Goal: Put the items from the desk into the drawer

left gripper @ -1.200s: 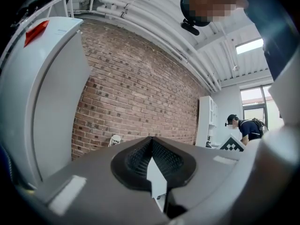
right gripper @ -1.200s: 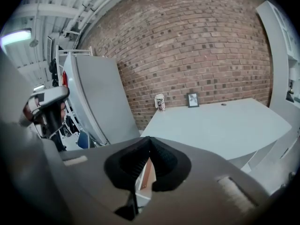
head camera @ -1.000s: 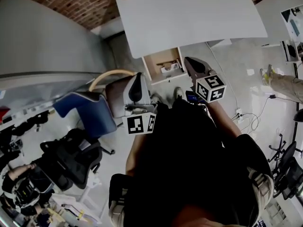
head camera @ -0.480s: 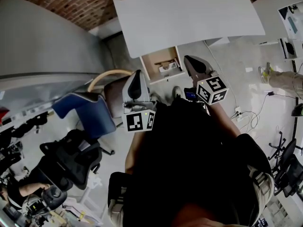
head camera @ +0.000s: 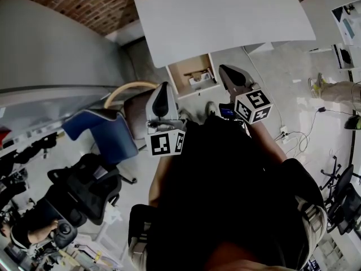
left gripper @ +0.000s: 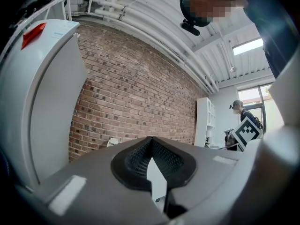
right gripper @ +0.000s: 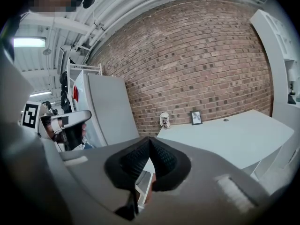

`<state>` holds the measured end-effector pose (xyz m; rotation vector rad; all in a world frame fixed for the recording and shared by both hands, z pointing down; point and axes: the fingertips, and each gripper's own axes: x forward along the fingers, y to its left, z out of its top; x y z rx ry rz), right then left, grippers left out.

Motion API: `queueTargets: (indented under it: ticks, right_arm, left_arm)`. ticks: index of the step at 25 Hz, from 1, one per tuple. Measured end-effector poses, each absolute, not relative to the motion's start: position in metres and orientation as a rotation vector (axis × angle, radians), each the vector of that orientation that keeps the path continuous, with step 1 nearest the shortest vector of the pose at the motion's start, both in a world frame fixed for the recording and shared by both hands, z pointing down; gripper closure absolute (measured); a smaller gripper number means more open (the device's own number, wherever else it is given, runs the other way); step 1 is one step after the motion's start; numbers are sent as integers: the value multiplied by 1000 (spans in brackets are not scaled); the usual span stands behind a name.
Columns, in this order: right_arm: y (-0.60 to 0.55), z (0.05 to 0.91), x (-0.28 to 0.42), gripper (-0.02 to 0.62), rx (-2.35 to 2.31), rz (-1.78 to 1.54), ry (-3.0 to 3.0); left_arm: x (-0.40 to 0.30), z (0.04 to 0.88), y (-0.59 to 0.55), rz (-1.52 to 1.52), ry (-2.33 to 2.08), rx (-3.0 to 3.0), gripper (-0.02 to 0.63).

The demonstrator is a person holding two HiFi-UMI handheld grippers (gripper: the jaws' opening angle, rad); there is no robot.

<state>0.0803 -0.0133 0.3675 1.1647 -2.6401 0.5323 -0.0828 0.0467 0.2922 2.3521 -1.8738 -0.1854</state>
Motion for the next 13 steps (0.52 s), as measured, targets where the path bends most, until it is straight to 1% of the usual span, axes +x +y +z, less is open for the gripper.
queueTargets:
  ticks: [13]
  right_arm:
    - [-7, 367, 85, 594, 1166, 524, -2642]
  left_arm:
    - [-78, 292, 53, -185, -1870, 2355, 594]
